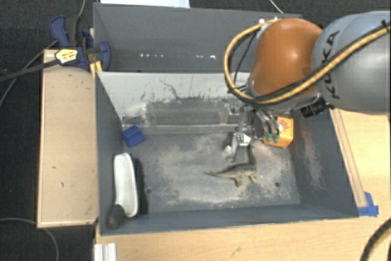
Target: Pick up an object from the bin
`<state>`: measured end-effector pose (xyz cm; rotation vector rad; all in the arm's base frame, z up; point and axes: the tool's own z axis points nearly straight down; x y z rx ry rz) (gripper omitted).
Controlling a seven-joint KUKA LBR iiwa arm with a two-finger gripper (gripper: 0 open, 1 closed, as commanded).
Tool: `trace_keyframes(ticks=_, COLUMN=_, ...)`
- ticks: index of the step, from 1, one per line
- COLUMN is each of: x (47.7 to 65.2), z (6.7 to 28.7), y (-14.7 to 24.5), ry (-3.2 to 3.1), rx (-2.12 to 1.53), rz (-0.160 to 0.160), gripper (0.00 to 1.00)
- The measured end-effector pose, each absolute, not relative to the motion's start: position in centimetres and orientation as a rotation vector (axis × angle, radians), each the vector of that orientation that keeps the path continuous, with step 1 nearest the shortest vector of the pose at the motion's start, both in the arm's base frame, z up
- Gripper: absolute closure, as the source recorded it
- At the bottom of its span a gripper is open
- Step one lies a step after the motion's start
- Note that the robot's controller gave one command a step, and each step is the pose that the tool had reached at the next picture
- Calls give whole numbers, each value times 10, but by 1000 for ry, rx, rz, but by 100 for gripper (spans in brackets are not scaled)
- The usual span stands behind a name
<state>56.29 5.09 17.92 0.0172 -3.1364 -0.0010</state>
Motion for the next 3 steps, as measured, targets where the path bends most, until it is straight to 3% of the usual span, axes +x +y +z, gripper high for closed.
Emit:
trace_keyframes(ticks=1, x=565, z=184, y=51, ry=-3145, rx=15, rz=-1, gripper=0)
trace_keyframes(ticks=2, x=556, z=120, y=-4, ry=-3140, rx=103, rz=-1, gripper=0)
trace_keyframes(ticks=3, x=539, z=108, y=14, ry=-3140, rx=164, rz=-1, gripper=0)
